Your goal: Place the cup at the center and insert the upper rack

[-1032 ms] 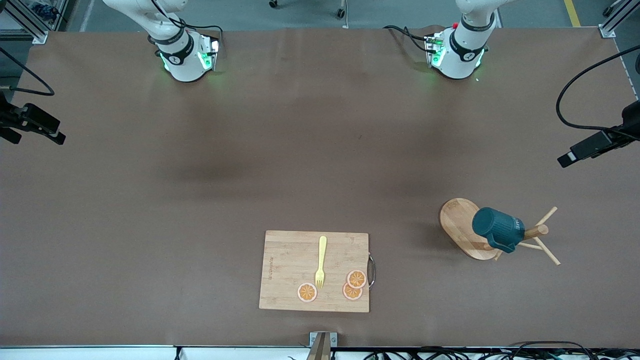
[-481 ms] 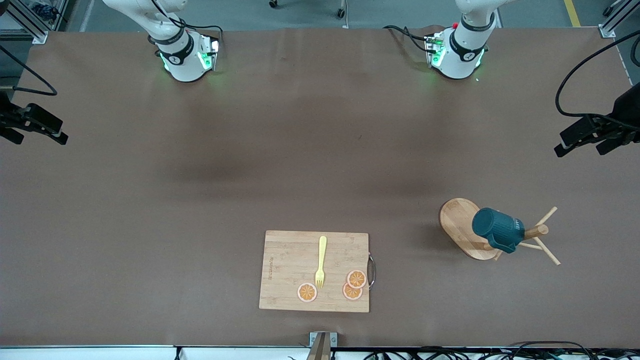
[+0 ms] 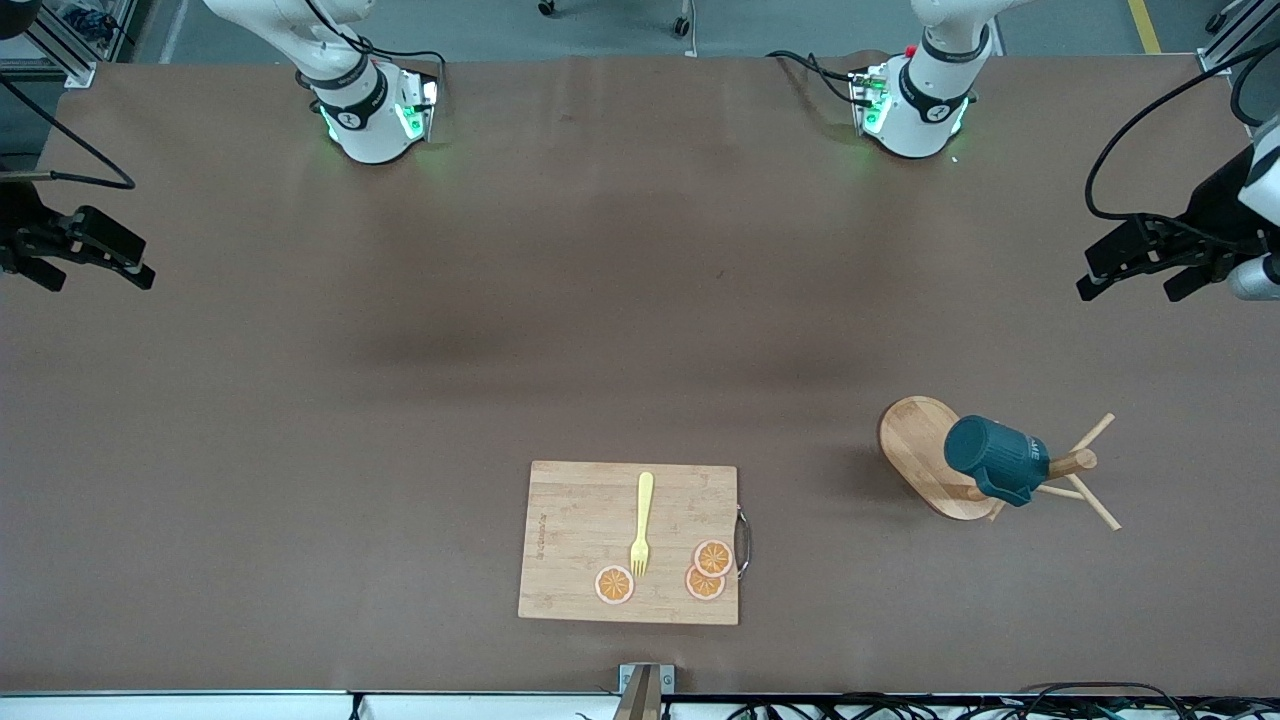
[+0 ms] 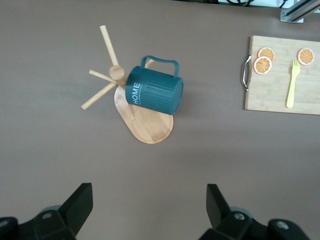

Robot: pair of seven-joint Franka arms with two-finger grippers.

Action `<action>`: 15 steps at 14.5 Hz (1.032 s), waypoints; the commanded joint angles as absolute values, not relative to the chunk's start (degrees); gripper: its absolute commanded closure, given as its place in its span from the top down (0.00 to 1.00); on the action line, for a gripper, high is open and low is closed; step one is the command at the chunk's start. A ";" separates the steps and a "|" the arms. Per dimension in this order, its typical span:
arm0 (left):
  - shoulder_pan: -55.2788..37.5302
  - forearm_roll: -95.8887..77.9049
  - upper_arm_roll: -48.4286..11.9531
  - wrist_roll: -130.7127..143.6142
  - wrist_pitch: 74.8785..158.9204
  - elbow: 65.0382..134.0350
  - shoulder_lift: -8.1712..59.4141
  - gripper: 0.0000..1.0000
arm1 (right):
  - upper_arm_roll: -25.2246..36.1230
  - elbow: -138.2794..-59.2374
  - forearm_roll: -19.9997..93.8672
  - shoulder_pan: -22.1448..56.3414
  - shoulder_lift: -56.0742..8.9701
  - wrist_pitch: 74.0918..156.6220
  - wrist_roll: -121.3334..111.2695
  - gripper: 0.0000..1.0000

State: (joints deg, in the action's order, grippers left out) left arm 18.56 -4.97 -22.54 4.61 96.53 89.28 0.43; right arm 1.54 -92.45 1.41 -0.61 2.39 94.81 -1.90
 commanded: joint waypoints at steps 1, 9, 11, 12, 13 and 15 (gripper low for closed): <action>12.42 -1.42 -18.22 4.66 95.80 89.12 -0.09 1.00 | 2.72 -92.64 1.23 -0.17 2.37 95.27 -1.67 1.00; 0.35 -1.49 -6.15 4.48 95.80 89.03 0.09 1.00 | 2.81 -96.75 1.41 -1.14 3.34 96.15 -1.84 1.00; 0.79 -1.76 -6.24 4.22 95.80 89.03 0.00 1.00 | 2.73 -97.29 1.32 -1.06 4.13 95.89 -2.02 1.00; 0.79 -1.76 -6.15 4.31 95.71 89.03 0.00 1.00 | 2.72 -97.29 1.32 -0.97 4.22 95.89 -2.02 1.00; 0.88 -1.76 -6.24 4.39 95.71 89.12 0.00 1.00 | 2.72 -97.29 1.06 -0.79 4.31 95.89 -2.20 1.00; 0.88 -1.76 -6.24 4.48 95.71 89.12 0.09 1.00 | 2.55 -97.29 0.97 -0.79 4.48 95.89 -2.29 1.00</action>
State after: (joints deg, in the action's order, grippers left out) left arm 1.04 -2.30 -6.50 4.69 96.52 89.27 0.44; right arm 2.89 -95.52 1.41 -0.71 2.58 95.09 -1.93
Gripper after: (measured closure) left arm 0.000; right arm 0.000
